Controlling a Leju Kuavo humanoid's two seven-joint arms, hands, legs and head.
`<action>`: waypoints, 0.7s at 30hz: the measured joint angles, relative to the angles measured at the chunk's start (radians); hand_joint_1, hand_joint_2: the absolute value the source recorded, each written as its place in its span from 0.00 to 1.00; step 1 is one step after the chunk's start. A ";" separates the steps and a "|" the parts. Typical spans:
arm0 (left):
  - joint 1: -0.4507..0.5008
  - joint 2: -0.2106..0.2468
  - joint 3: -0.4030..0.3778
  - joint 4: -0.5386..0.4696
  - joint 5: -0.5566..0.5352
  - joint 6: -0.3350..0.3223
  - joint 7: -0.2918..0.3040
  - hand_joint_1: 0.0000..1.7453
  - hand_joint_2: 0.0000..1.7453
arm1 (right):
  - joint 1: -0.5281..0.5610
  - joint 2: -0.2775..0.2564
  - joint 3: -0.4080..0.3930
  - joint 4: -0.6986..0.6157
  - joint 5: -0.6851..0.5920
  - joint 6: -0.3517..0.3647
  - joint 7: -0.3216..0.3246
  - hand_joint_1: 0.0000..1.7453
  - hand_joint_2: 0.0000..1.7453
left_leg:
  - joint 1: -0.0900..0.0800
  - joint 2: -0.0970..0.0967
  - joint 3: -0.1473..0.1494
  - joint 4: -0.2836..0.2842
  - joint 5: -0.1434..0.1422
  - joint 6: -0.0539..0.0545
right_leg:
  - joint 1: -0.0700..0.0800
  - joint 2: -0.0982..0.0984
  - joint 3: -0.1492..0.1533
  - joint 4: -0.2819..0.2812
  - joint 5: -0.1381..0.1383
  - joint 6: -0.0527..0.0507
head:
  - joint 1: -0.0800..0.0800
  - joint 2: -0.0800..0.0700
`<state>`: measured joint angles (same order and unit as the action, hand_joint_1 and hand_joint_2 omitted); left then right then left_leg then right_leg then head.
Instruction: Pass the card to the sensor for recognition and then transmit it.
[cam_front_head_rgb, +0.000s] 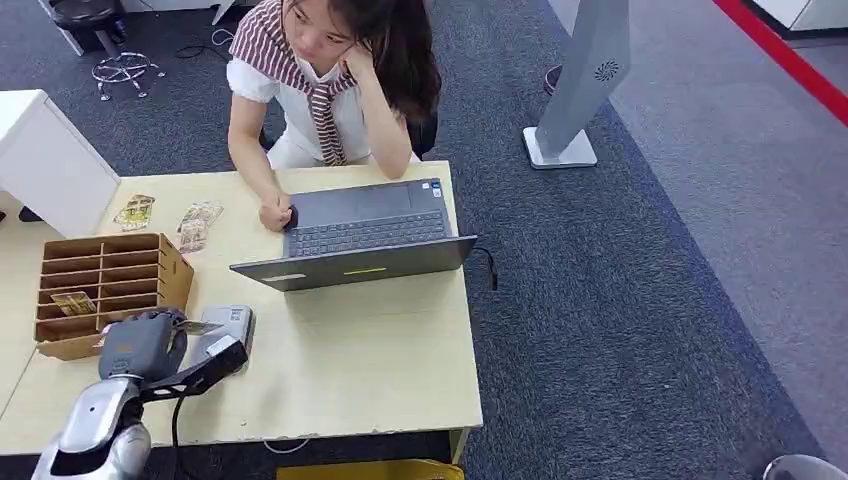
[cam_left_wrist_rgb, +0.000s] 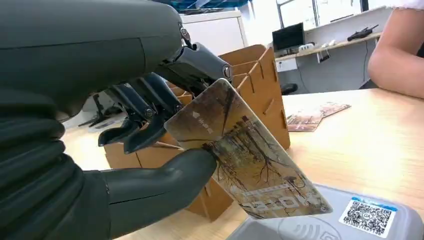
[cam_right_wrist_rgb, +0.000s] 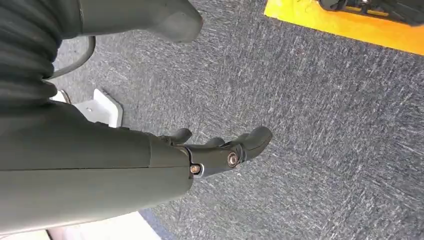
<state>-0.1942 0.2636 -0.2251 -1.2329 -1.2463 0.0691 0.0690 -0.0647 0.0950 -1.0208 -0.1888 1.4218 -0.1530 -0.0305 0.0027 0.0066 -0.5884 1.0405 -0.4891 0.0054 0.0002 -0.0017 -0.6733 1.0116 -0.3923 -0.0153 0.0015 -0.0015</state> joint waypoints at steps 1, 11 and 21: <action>-0.002 0.000 0.000 0.000 -0.002 0.006 0.000 1.00 1.00 | 0.000 0.000 0.000 0.000 0.000 0.001 0.000 0.00 1.00 | 0.000 0.000 0.000 0.000 0.000 0.000 | 0.000 0.000 0.000 0.000 0.000 0.000 | 0.000 0.000; -0.025 -0.003 0.000 -0.013 -0.012 0.111 -0.004 1.00 1.00 | 0.000 -0.002 0.000 0.000 0.000 0.001 -0.006 0.00 1.00 | 0.000 0.000 0.000 0.000 0.000 0.000 | 0.000 0.000 0.000 0.000 0.000 0.000 | 0.000 0.000; -0.247 0.023 0.003 0.002 -0.042 0.254 -0.032 1.00 1.00 | -0.001 -0.005 0.004 0.000 0.019 0.004 -0.015 0.00 1.00 | 0.000 -0.001 -0.001 0.000 0.001 0.000 | 0.000 -0.002 0.000 0.000 0.001 0.000 | 0.000 0.000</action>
<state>-0.4407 0.2864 -0.2224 -1.2311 -1.2882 0.3231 0.0374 -0.0660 0.0904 -1.0166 -0.1888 1.4412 -0.1488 -0.0458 0.0029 0.0056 -0.5894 1.0407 -0.4878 0.0050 0.0002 -0.0035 -0.6731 1.0119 -0.3911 -0.0152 0.0015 -0.0012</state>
